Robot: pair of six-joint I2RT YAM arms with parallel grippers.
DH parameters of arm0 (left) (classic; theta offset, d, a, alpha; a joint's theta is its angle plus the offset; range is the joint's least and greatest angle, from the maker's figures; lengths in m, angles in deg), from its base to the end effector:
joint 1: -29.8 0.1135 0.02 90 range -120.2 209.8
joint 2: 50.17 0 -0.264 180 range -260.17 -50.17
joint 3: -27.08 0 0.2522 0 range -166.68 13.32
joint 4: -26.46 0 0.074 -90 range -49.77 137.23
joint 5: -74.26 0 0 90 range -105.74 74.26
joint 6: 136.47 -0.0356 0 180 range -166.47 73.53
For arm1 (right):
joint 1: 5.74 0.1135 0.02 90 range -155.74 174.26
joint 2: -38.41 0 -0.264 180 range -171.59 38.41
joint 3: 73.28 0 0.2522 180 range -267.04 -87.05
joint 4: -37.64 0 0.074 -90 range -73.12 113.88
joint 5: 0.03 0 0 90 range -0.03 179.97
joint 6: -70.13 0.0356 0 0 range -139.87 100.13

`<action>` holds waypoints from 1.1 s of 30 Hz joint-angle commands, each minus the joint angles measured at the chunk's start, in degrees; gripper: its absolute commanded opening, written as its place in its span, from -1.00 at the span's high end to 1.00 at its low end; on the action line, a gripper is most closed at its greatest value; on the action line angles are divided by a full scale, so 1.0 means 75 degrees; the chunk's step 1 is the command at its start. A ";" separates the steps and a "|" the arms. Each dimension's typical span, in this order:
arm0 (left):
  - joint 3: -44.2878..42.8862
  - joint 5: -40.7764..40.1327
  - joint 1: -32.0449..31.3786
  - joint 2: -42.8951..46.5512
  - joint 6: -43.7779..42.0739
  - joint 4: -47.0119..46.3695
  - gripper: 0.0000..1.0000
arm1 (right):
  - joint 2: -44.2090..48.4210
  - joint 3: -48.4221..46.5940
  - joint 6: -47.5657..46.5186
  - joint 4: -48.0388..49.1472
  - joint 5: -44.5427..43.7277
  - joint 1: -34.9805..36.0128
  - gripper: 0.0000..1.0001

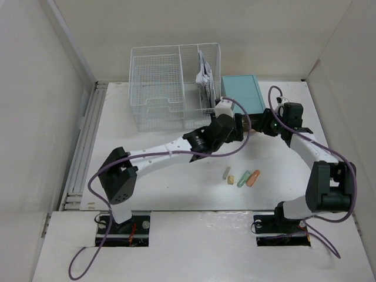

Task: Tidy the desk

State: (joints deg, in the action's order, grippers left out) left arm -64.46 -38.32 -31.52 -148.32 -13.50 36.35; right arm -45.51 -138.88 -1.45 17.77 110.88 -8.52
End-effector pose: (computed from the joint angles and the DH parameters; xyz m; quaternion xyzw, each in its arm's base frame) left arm 0.2090 -0.3535 0.3154 0.0788 0.7905 -0.3234 0.5141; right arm 0.3160 -0.0026 0.2304 0.0848 0.8841 0.2202 0.4034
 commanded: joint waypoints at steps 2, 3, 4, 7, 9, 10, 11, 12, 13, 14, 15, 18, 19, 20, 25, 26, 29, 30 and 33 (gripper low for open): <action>-0.1452 0.0539 0.0347 -0.0738 -0.0377 -0.0316 1.00 | 0.0724 0.0184 -0.0520 -0.0274 -0.0034 -0.0109 0.66; -0.1663 0.0725 0.0429 -0.0904 -0.0469 -0.0315 1.00 | 0.0794 0.0185 -0.0614 -0.0438 0.0036 -0.0109 0.66; -0.2082 0.0796 0.0430 -0.1057 -0.0552 -0.0222 1.00 | 0.0911 0.0277 -0.0708 -0.0579 0.0199 -0.0109 0.66; -0.2694 0.1018 0.0500 -0.1713 -0.0634 -0.0046 1.00 | 0.1098 0.0360 -0.0990 -0.1094 0.0376 -0.0179 0.68; -0.3245 0.1113 0.0500 -0.2133 -0.0809 0.0024 1.00 | 0.1205 0.0454 -0.1061 -0.1423 0.0517 -0.0179 0.70; -0.3398 0.1218 0.0500 -0.2264 -0.0810 0.0095 1.00 | 0.1286 0.0547 -0.1165 -0.1493 0.0610 -0.0179 0.70; -0.3689 0.1219 0.0570 -0.2381 -0.0810 0.0095 1.00 | 0.1368 0.0548 -0.1259 -0.1610 0.0704 -0.0249 0.70; -0.3820 0.1323 0.0570 -0.2487 -0.0880 0.0095 1.00 | 0.1369 0.0629 -0.1260 -0.1611 0.0705 -0.0250 0.70; -0.3949 0.1394 0.0570 -0.2673 -0.0881 0.0177 1.00 | 0.1439 0.0723 -0.1341 -0.1704 0.0774 -0.0250 0.70; -0.4066 0.1395 0.0570 -0.2768 -0.0881 0.0247 1.00 | 0.1439 0.0724 -0.1342 -0.1705 0.0775 -0.0331 0.70; -0.4264 0.1395 0.0570 -0.2839 -0.0973 0.0248 1.00 | 0.1439 0.0805 -0.1342 -0.1809 0.0891 -0.0332 0.70; -0.4511 0.1546 0.0570 -0.3026 -0.0974 0.0248 1.00 | 0.1510 0.0876 -0.1517 -0.1916 0.1044 -0.0332 0.73; -0.4512 0.1547 0.0570 -0.3096 -0.0974 0.0248 1.00 | 0.1510 0.0876 -0.1518 -0.1986 0.1045 -0.0413 0.73; -0.4605 0.1640 0.0640 -0.3097 -0.1044 0.0248 1.00 | 0.1510 0.0876 -0.1518 -0.1986 0.1045 -0.0414 0.73; -0.4759 0.1804 0.0641 -0.3249 -0.1045 0.0248 1.00 | 0.1579 0.0876 -0.1693 -0.2174 0.1384 -0.0414 0.73; -0.4840 0.1805 0.0641 -0.3249 -0.1045 0.0248 1.00 | 0.1580 0.0876 -0.1694 -0.2243 0.1384 -0.0414 0.73; -0.5027 0.1910 0.0711 -0.3401 -0.1045 0.0248 1.00 | 0.1650 0.0876 -0.1787 -0.2466 0.1384 -0.0414 0.73; -0.5028 0.1992 0.0711 -0.3483 -0.1045 0.0248 1.00 | 0.1650 0.0876 -0.1880 -0.2467 0.1477 -0.0483 0.73; -0.5239 0.2063 0.0711 -0.3635 -0.1045 0.0330 1.00 | 0.1650 0.0876 -0.1951 -0.2549 0.1478 -0.0484 0.73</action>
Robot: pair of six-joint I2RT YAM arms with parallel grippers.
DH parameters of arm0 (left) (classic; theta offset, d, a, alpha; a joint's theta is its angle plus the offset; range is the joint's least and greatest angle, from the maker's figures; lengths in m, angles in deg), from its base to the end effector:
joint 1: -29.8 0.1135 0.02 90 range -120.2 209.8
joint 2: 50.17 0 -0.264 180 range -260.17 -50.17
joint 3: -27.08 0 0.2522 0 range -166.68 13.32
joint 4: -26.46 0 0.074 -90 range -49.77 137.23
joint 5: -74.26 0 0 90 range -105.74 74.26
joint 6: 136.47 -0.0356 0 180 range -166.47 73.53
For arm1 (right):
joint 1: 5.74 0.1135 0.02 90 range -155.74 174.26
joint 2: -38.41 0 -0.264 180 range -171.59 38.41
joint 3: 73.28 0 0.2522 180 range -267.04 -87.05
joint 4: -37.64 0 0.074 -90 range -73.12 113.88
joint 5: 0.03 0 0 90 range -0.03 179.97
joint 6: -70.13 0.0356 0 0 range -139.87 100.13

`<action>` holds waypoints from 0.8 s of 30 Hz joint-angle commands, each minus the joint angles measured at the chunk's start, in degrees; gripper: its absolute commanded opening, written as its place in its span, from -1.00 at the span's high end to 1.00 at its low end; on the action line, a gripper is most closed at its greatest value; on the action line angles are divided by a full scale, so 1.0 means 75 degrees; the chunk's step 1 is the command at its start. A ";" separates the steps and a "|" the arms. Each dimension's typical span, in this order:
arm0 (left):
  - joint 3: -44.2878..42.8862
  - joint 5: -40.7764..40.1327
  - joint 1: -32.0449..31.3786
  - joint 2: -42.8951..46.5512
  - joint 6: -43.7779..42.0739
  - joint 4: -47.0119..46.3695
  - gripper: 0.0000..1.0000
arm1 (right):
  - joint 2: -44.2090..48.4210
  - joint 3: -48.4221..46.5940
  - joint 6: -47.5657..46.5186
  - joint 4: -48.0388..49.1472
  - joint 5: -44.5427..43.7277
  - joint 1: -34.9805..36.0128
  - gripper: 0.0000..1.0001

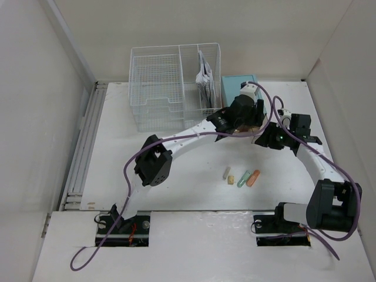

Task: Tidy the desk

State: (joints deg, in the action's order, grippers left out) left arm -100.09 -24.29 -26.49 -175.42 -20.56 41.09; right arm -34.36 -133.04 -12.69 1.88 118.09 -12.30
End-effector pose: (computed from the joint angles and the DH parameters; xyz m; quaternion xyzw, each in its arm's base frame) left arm 0.2991 -0.4387 0.3135 0.1592 0.7638 -0.3655 0.5076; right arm 0.2572 -0.0127 0.2296 0.0237 0.9116 0.2292 0.3403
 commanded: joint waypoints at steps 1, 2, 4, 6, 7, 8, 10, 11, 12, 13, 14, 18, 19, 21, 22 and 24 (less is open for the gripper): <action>-0.0489 0.0192 0.0110 -0.0022 -0.0103 -0.0303 1.00 | 0.0234 0.0098 -0.0453 -0.0511 0.0586 0.0020 0.73; -0.0489 0.0261 0.0111 -0.0092 -0.0103 -0.0303 1.00 | 0.0234 0.0098 -0.0535 -0.0512 0.0703 0.0020 0.73; -0.0559 0.0262 0.0111 -0.0162 -0.0103 -0.0303 1.00 | 0.0234 0.0098 -0.0535 -0.0594 0.0704 0.0020 0.73; -0.0559 0.0356 0.0111 -0.0163 -0.0103 -0.0303 1.00 | 0.0234 0.0098 -0.0606 -0.0594 0.0774 0.0020 0.73; -0.0559 0.0356 0.0111 -0.0233 -0.0103 -0.0303 1.00 | 0.0234 0.0098 -0.0606 -0.0675 0.0855 0.0020 0.73; -0.0559 0.0425 0.0111 -0.0233 -0.0103 -0.0303 1.00 | 0.0234 0.0098 -0.0675 -0.0676 0.0856 0.0020 0.73; -0.0653 0.0496 0.0181 -0.0315 -0.0103 -0.0303 1.00 | 0.0234 0.0098 -0.0676 -0.0676 0.0926 0.0020 0.73; -0.0757 0.0496 0.0181 -0.0385 -0.0103 -0.0303 1.00 | 0.0234 0.0098 -0.0676 -0.0676 0.0927 0.0020 0.73; -0.0758 0.0566 0.0181 -0.0455 -0.0103 -0.0303 1.00 | 0.0234 0.0098 -0.0676 -0.0676 0.0927 0.0020 0.73; -0.0851 0.0636 0.0181 -0.0456 -0.0103 -0.0303 1.00 | 0.0234 0.0098 -0.0676 -0.0676 0.0927 0.0020 0.73; -0.0933 0.0637 0.0181 -0.0526 -0.0103 -0.0303 1.00 | 0.0234 0.0098 -0.0676 -0.0676 0.0927 0.0020 0.73; -0.1028 0.0637 0.0252 -0.0597 -0.0103 -0.0081 0.71 | 0.0234 0.0098 -0.0676 -0.0676 0.0927 0.0020 0.73; -0.1028 0.0637 0.0252 -0.0597 -0.0103 -0.0080 0.50 | 0.0234 0.0098 -0.0676 -0.0676 0.0996 -0.0049 0.73; -0.1028 0.0637 0.0252 -0.0597 -0.0103 -0.0010 0.16 | 0.0234 0.0098 -0.0676 -0.0606 0.0997 -0.0050 0.73; -0.1028 0.0637 0.0252 -0.0527 -0.0103 -0.0010 0.07 | 0.0234 0.0098 -0.0676 -0.0606 0.0997 -0.0050 0.73; -0.0958 0.0567 0.0252 -0.0434 -0.0103 -0.0010 -0.28 | 0.0234 0.0098 -0.0676 -0.0536 0.0997 -0.0050 0.73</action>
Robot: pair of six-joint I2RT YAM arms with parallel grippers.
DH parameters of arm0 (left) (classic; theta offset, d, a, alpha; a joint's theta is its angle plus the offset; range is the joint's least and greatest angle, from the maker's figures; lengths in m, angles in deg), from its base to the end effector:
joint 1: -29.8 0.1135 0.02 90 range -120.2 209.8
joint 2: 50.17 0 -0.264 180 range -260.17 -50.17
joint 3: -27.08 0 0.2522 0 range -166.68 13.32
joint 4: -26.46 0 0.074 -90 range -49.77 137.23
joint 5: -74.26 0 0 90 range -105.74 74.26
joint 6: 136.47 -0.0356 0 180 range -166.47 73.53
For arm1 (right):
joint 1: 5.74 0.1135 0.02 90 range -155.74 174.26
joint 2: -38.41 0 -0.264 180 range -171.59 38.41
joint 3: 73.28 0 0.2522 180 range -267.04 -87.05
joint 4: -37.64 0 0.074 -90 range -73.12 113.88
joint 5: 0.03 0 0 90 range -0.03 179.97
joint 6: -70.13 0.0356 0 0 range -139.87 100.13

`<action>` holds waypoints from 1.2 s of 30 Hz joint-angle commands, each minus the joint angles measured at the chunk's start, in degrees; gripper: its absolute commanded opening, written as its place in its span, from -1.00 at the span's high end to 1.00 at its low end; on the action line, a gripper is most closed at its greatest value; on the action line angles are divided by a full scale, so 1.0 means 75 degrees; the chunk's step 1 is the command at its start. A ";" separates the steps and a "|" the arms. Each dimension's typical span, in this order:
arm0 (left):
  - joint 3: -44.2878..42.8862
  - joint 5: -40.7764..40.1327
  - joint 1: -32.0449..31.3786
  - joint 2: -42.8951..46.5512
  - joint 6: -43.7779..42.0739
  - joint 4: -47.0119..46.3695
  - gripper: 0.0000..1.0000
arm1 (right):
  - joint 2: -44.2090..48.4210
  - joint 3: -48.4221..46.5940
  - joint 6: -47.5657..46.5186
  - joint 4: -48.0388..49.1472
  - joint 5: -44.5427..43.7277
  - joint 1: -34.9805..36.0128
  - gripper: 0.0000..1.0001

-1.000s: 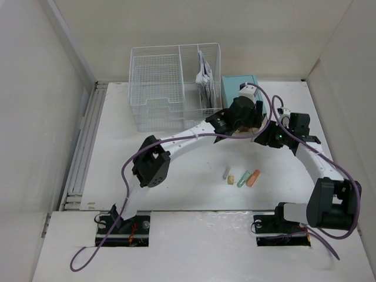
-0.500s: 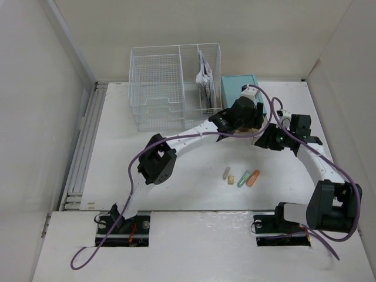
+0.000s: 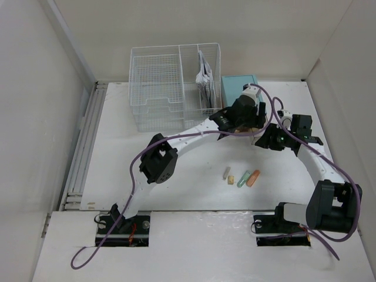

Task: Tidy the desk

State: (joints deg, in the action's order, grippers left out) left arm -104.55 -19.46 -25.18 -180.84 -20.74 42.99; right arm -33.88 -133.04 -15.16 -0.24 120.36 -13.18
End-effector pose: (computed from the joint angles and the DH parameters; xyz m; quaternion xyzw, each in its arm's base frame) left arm 0.3174 -0.4489 0.2886 0.1820 0.7751 -0.3717 0.4774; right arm 0.2528 -0.0149 0.2296 0.0078 0.9123 0.2388 0.3326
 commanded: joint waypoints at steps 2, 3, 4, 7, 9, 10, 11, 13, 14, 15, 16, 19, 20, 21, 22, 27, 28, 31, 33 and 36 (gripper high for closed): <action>-0.0363 -0.0147 0.0077 0.0360 -0.0150 -0.0263 -0.37 | 0.0100 0.0098 -0.0347 -0.0253 0.0694 0.0067 0.73; -0.0363 -0.0148 0.0077 0.0360 -0.0150 -0.0263 -0.46 | 0.0100 0.0098 -0.0347 -0.0253 0.0694 0.0067 0.73; -0.0363 -0.0148 0.0077 0.0360 -0.0150 -0.0263 -0.53 | 0.0100 0.0098 -0.0347 -0.0253 0.0694 0.0067 0.73; -0.0456 -0.0218 0.0147 0.0360 -0.0150 -0.0263 -0.56 | 0.0100 0.0098 -0.0347 -0.0253 0.0694 0.0067 0.73; -0.0457 -0.0218 0.0147 0.0431 -0.0150 -0.0263 -0.59 | 0.0100 0.0168 -0.0347 -0.0253 0.0694 0.0067 0.73; -0.0457 -0.0218 0.0147 0.0500 -0.0150 -0.0263 -0.59 | 0.0100 0.0168 -0.0347 -0.0253 0.0694 0.0067 0.73; -0.0457 -0.0218 0.0147 0.0501 -0.0150 -0.0263 -0.59 | 0.0100 0.0168 -0.0347 -0.0183 0.0694 -0.0003 0.73; -0.0235 -0.0427 0.0147 0.0863 -0.0150 -0.0438 -0.50 | 0.0100 0.0168 -0.0276 -0.0183 0.0694 -0.0004 0.73; -0.0002 -0.0498 0.0147 0.1004 -0.0150 -0.0520 -0.47 | 0.0100 0.0168 -0.0276 -0.0101 0.0694 -0.0004 0.73; 0.0116 -0.0615 0.0066 0.1307 -0.0150 -0.0591 -0.45 | 0.0100 0.0168 -0.0207 -0.0008 0.0694 -0.0004 0.73; 0.0245 -0.0883 0.0065 0.1460 -0.0243 -0.0707 -0.45 | 0.0100 0.0168 -0.0206 0.0063 0.0694 -0.0004 0.73; 0.0691 -0.1400 -0.0086 0.2082 -0.0244 -0.0708 -0.39 | -0.0146 0.0028 -0.0031 0.0368 0.0694 -0.0004 0.75; 0.0773 -0.1761 -0.0087 0.2222 -0.0244 -0.0604 -0.37 | -0.0309 0.0028 0.0062 0.0438 0.0694 -0.0004 0.75; 0.0983 -0.1974 -0.0087 0.2351 -0.0244 -0.0533 -0.37 | -0.0392 -0.0088 0.0063 0.0555 0.0694 -0.0004 0.75; 0.1135 -0.2103 -0.0168 0.2654 -0.0244 -0.0463 -0.37 | -0.0485 -0.0159 0.0145 0.0556 0.0694 -0.0004 0.78; 0.2880 -0.2198 -0.0344 0.3757 -0.0069 -0.0813 -0.25 | -0.1024 -0.0616 0.0474 0.1071 0.0776 -0.0004 0.80; 0.3544 -0.2117 -0.0345 0.3921 0.0059 -0.0884 -0.23 | -0.1106 -0.0687 0.0578 0.1141 0.0776 -0.0004 0.80; 0.4764 -0.2034 -0.0509 0.4426 0.0271 -0.1141 -0.23 | -0.1411 -0.0979 0.0731 0.1328 0.0776 -0.0004 0.80; 0.5330 -0.1952 -0.0707 0.4614 0.0365 -0.1375 -0.23 | -0.1575 -0.1213 0.0813 0.1399 0.0776 -0.0004 0.80; 0.6197 -0.1952 -0.0965 0.4708 0.0541 -0.1376 -0.23 | -0.1961 -0.1506 0.0883 0.1586 0.0776 -0.0004 0.82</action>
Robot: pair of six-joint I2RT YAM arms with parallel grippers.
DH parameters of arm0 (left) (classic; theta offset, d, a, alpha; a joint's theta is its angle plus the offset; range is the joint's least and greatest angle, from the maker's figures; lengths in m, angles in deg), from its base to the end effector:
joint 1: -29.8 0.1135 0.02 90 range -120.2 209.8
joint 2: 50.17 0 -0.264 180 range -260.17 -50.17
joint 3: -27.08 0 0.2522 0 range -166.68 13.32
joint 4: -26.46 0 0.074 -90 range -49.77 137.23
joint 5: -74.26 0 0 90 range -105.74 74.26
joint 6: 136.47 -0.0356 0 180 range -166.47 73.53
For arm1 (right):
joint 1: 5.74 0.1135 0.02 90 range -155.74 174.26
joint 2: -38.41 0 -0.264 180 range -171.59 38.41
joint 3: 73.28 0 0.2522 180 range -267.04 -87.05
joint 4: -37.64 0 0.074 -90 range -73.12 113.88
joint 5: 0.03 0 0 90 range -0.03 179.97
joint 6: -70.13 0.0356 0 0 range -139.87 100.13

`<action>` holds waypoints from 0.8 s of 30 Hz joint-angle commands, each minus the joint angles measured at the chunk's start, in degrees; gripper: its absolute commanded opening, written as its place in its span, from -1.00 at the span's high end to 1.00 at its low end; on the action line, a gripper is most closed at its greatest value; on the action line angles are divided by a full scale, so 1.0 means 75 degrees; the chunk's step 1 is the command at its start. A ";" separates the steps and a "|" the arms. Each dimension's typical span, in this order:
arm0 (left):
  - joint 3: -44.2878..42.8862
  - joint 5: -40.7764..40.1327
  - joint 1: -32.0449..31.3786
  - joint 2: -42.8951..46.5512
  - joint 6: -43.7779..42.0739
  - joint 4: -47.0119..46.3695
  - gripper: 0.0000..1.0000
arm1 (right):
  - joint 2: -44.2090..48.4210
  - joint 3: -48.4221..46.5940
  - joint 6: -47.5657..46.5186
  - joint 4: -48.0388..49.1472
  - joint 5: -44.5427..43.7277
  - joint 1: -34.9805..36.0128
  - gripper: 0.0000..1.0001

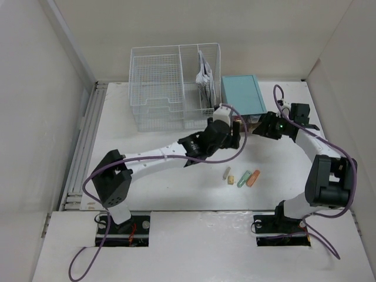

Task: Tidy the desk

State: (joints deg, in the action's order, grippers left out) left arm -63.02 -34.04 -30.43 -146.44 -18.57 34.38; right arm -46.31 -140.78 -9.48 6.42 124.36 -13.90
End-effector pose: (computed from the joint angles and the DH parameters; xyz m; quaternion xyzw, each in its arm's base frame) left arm 0.2104 -0.3452 0.3226 0.1228 0.7749 -0.3322 0.5235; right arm 0.3049 -0.0234 0.2244 0.0404 0.8984 0.2829 0.3335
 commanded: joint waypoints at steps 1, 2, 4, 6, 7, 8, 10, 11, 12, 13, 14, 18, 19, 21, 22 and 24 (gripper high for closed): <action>0.0662 -0.0078 -0.0348 0.0121 0.0334 -0.0228 -0.23 | -0.0374 -0.0546 0.0126 0.0698 0.0243 0.0092 0.83; 0.0941 -0.0148 -0.0418 0.0121 0.0335 -0.0228 -0.23 | -0.0456 -0.0616 0.0196 0.0803 0.0161 0.0162 0.83; 0.1107 -0.0149 -0.0523 0.0121 0.0498 -0.0299 -0.23 | -0.0608 -0.0803 0.0278 0.1002 0.0161 0.0163 0.83; 0.1282 -0.0231 -0.0606 0.0121 0.0568 -0.0299 -0.25 | -0.0889 -0.0979 0.0349 0.1072 0.0161 0.0245 0.83; 0.1284 -0.0231 -0.0676 0.0121 0.0569 -0.0368 -0.25 | -0.0983 -0.1061 0.0349 0.1073 0.0161 0.0314 0.83; 0.1284 -0.0231 -0.0677 0.0121 0.0569 -0.0369 -0.25 | -0.1147 -0.1213 0.0430 0.1073 0.0161 0.0315 0.83; 0.1354 -0.0231 -0.0747 0.0040 0.0639 -0.0369 -0.28 | -0.1288 -0.1366 0.0431 0.1155 0.0090 0.0385 0.83; 0.1354 -0.0301 -0.0747 -0.0042 0.0639 -0.0288 -0.30 | -0.1358 -0.1471 0.0523 0.1236 0.0090 0.0385 0.83; 0.1354 -0.0301 -0.0828 -0.0043 0.0721 -0.0287 -0.30 | -0.1464 -0.1472 0.0524 0.1237 0.0090 0.0385 0.83; 0.1423 -0.0301 -0.0829 -0.0113 0.0721 -0.0287 -0.30 | -0.1465 -0.1553 0.0524 0.1318 0.0090 0.0455 0.83; 0.1424 -0.0301 -0.0829 -0.0206 0.0721 -0.0287 -0.30 | -0.1534 -0.1554 0.0524 0.1319 0.0090 0.0456 0.83; 0.1494 -0.0301 -0.0899 -0.0476 0.0792 -0.0287 -0.32 | -0.1699 -0.1694 0.0606 0.1482 0.0020 0.0526 0.80; 0.1494 -0.0301 -0.0899 -0.0546 0.0792 -0.0287 -0.35 | -0.1780 -0.1695 0.0606 0.1483 0.0020 0.0526 0.76; 0.1425 -0.0301 -0.0899 -0.0791 0.0792 -0.0217 -0.35 | -0.1851 -0.1695 0.0606 0.1483 0.0102 0.0526 0.67; 0.1424 -0.0301 -0.0969 -0.0874 0.0792 -0.0217 -0.35 | -0.1851 -0.1695 0.0537 0.1483 0.0102 0.0526 0.62; 0.1342 -0.0301 -0.0970 -0.1120 0.0792 -0.0217 -0.35 | -0.1851 -0.1695 0.0443 0.1554 0.0102 0.0526 0.53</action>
State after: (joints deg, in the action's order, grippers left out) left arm -52.66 -35.40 -37.16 -153.61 -13.15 33.57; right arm -58.31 -151.18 -4.69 12.04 123.64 -11.34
